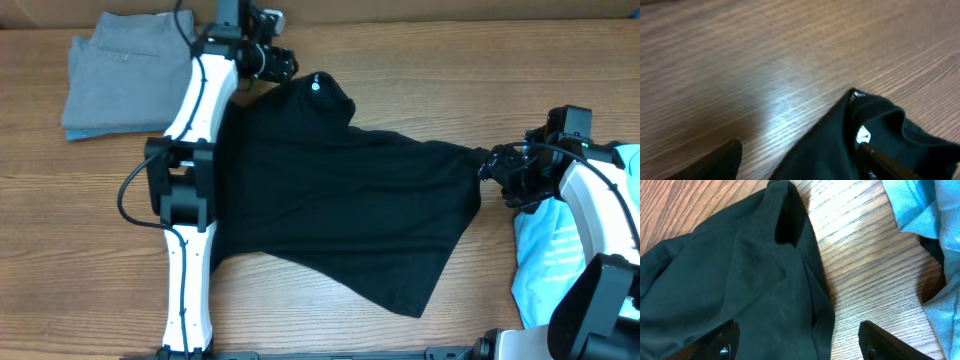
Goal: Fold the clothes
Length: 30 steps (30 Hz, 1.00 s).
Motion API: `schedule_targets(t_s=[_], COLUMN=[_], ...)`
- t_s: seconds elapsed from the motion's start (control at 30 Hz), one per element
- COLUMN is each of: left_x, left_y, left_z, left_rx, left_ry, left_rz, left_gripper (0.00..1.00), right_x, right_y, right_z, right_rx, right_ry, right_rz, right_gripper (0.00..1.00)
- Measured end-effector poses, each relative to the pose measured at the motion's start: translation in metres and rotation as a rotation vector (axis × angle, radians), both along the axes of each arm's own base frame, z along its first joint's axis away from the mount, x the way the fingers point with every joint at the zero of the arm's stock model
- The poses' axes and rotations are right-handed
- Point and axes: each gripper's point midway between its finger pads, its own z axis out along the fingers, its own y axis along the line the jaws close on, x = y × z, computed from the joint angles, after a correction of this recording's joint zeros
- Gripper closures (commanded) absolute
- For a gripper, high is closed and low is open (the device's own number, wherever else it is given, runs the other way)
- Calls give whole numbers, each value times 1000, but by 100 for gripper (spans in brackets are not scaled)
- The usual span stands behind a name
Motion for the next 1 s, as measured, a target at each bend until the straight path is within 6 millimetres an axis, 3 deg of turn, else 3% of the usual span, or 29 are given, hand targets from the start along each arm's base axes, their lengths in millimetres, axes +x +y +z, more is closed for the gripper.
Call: schedule_targets(t_s=[0.27,0.4,0.63,0.83,0.93,1.0], left_x=[-9,-16,-33,-29,-18,0], left_y=[7,9,5,2,14,28], left_z=[-41,-45,-50,-48,-44,-29], left_rx=[89,112,195,225,248,238], left_ry=[69,89,115,95,92,58], left_rz=[3,-28,-130,-115,-3,113], left_gripper=[37,39,96,96,96,96], right_x=[-2,-1,0,0,0,0], right_y=[0,0,0,0,0,0], right_z=[0,0,0,0,0,0], right_rx=[2,1,0,0,0,0], right_ry=[7,3,0,0,-1,0], right_rz=[0,-1,-1,-2,-1,-2], right_gripper=[22,23,24,25,25,25])
